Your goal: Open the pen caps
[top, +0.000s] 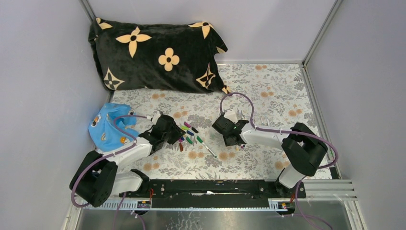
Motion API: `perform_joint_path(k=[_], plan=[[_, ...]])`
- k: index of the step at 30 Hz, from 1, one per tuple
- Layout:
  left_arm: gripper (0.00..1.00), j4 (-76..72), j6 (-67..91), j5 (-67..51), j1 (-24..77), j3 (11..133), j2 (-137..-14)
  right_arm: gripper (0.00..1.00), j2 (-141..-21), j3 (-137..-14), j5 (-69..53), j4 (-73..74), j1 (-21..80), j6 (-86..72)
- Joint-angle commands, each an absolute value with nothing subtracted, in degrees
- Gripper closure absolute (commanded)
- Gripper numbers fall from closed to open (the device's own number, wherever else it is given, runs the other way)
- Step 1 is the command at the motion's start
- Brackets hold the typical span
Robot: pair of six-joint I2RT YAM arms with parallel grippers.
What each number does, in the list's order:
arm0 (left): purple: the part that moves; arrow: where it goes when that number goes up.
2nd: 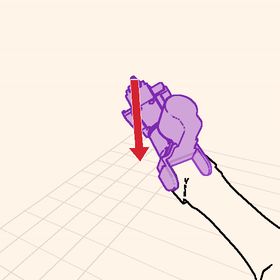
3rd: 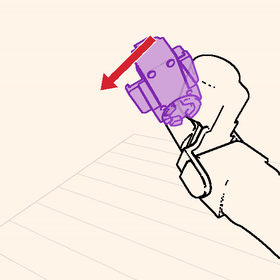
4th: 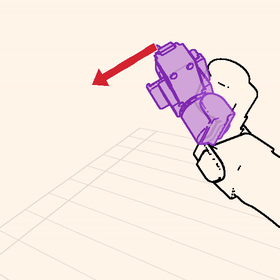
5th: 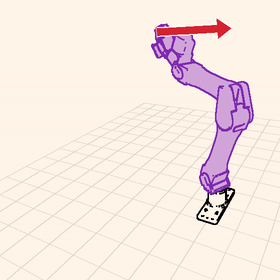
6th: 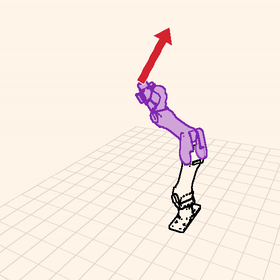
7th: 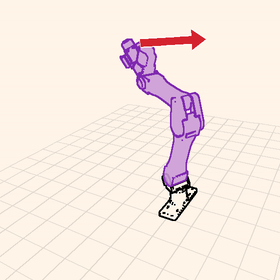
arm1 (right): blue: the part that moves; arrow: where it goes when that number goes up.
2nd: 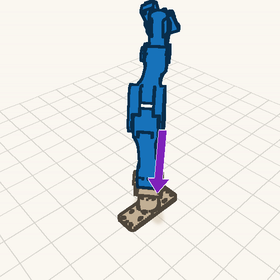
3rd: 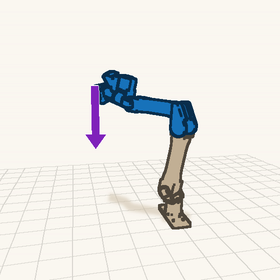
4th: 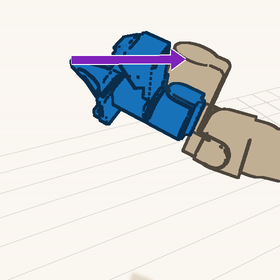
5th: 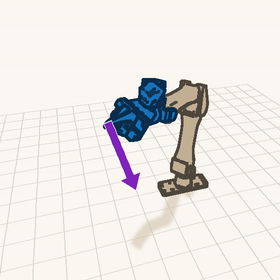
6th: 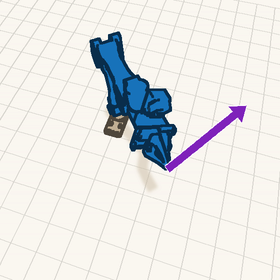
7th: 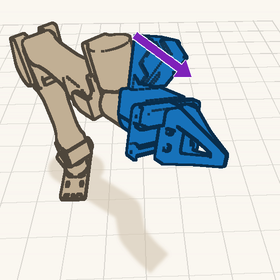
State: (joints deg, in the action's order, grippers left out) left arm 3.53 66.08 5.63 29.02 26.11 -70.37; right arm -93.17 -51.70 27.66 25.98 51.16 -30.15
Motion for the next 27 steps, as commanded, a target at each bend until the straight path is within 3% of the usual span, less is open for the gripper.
perform_joint_path(k=[1,12,27], plan=[[0.55,3.3,66.9,7.9,29.8,26.0,-66.5,0.44,-89.1,-54.6,30.8,27.4,51.9,-27.2],[0.44,6.8,67.9,7.8,30.4,26.5,-59.0,0.43,-90.0,-60.6,24.3,29.4,61.2,-21.0],[0.4,6.6,70.7,5.9,30.6,24.9,-55.2,0.44,-96.3,-59.6,13.2,21.6,62.7,-16.6]])
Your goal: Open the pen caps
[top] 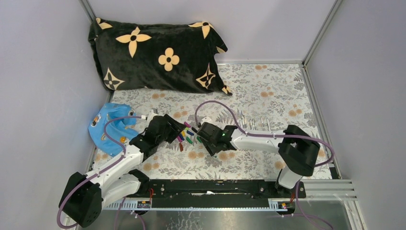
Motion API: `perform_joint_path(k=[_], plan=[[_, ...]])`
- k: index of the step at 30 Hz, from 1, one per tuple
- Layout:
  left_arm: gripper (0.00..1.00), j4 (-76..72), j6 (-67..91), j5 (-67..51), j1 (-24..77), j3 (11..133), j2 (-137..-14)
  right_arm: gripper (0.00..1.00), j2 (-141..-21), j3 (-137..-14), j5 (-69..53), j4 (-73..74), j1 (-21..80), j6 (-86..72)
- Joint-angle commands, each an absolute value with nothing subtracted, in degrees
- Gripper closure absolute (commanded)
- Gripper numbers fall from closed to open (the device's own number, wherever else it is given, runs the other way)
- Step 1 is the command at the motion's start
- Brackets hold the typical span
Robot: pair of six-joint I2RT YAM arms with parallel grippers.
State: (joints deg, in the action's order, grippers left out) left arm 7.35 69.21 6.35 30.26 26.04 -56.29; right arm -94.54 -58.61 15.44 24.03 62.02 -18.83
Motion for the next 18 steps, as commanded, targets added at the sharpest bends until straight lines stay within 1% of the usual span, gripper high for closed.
perform_joint_path(k=[1,9,13,14,15,17,18], plan=[[0.4,6.6,70.9,5.8,30.6,24.7,-55.2,0.44,-96.7,-59.8,13.0,21.3,62.7,-16.3],[0.4,6.2,72.1,6.1,30.6,23.2,-54.0,0.46,-100.5,-61.0,11.8,20.0,62.7,-15.2],[0.4,6.4,72.2,6.3,30.5,23.3,-54.0,0.51,-101.6,-60.4,10.7,19.2,62.7,-15.5],[0.4,6.4,72.2,6.3,30.6,23.4,-54.0,0.55,-101.7,-60.1,10.4,18.8,62.7,-15.6],[0.39,6.5,72.2,6.3,30.6,23.6,-54.0,0.61,-101.9,-59.7,10.1,18.5,62.7,-15.7],[0.4,6.5,72.2,6.3,30.6,23.7,-54.0,0.81,-102.1,-58.8,9.9,18.2,62.7,-16.1],[0.4,6.5,72.2,6.1,30.6,23.6,-54.0,0.89,-102.0,-58.4,9.7,18.0,62.7,-16.3]])
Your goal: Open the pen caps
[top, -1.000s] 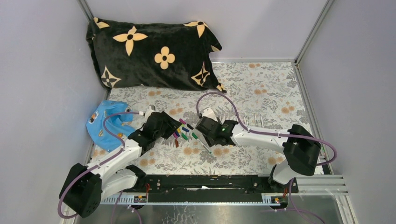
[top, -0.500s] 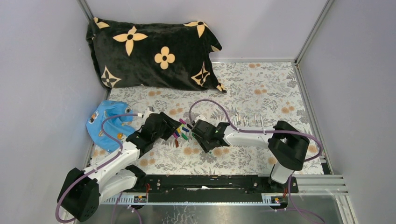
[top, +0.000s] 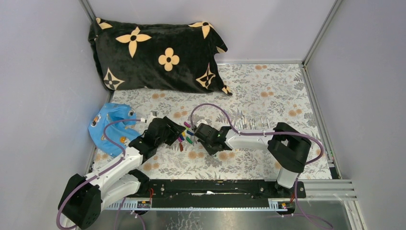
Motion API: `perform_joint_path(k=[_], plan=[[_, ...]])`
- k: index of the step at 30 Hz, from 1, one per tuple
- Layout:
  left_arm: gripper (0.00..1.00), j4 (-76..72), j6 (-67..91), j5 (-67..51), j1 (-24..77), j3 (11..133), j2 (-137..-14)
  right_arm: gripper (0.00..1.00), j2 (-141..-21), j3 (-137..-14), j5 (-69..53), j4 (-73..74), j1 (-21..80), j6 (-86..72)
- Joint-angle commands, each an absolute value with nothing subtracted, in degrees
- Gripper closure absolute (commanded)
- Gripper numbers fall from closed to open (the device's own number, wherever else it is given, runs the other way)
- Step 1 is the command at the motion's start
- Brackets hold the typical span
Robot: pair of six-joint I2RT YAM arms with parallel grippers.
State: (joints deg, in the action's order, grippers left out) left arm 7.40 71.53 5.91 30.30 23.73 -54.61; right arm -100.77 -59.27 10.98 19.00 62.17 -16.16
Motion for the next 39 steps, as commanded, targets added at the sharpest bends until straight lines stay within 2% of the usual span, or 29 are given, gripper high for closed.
perform_joint_path(k=[1,4,12,30,35,39], plan=[[0.39,6.4,72.3,6.1,30.6,23.7,-54.1,0.93,-101.7,-57.9,9.7,17.8,62.7,-16.5],[0.39,6.0,72.3,5.5,30.5,23.6,-54.8,1.0,-99.6,-57.0,9.6,17.8,62.6,-17.0],[0.35,2.7,71.2,1.6,32.5,27.1,-61.1,1.0,-91.8,-58.3,8.2,19.6,63.2,-17.4],[0.36,0.2,75.4,4.8,39.2,30.5,-68.6,1.0,-90.6,-61.7,9.8,20.2,67.5,-19.0],[0.41,0.2,76.0,5.6,39.8,30.8,-69.2,1.0,-89.7,-62.0,10.5,20.6,67.9,-19.1],[0.52,0.3,76.5,6.0,40.4,31.0,-69.5,1.0,-89.1,-62.3,11.2,20.5,68.0,-19.3]])
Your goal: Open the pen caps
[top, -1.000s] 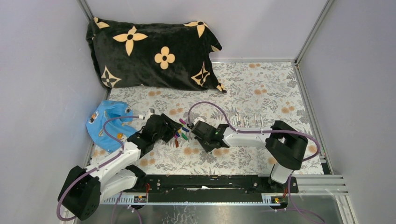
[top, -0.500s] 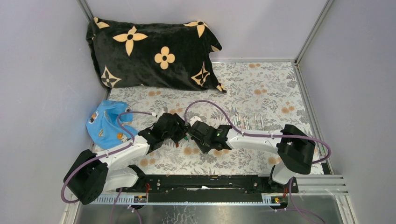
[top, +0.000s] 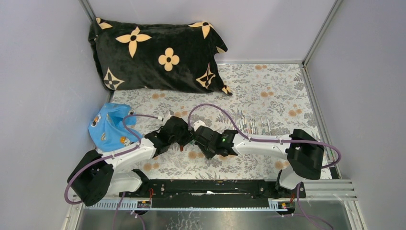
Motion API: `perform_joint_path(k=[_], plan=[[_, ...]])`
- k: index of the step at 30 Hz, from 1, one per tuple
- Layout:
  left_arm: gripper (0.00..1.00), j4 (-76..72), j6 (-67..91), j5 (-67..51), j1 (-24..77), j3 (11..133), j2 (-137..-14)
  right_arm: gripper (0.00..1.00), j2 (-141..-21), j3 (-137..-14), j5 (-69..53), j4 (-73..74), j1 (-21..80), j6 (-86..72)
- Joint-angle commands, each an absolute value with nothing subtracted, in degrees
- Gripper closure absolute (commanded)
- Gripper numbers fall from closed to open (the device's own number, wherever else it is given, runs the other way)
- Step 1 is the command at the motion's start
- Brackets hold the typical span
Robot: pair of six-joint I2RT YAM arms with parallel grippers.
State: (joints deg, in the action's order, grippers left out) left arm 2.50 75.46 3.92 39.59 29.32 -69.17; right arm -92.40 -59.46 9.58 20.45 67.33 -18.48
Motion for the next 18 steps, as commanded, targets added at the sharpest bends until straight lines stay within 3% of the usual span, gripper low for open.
perform_joint_path(k=[1,10,16,18], plan=[[0.56,0.3,76.8,6.2,40.5,31.1,-69.5,1.0,-89.1,-62.3,11.4,20.6,68.0,-19.4],[1.0,-1.2,77.6,7.9,42.3,30.8,-69.5,1.0,-87.8,-60.7,12.5,19.8,68.4,-20.2],[1.0,-2.8,77.1,8.8,43.0,29.9,-68.3,1.0,-86.9,-60.7,13.5,19.6,68.7,-20.6],[1.0,-3.0,76.5,8.6,43.2,30.0,-68.6,0.9,-87.1,-61.6,13.8,20.2,68.8,-20.5]])
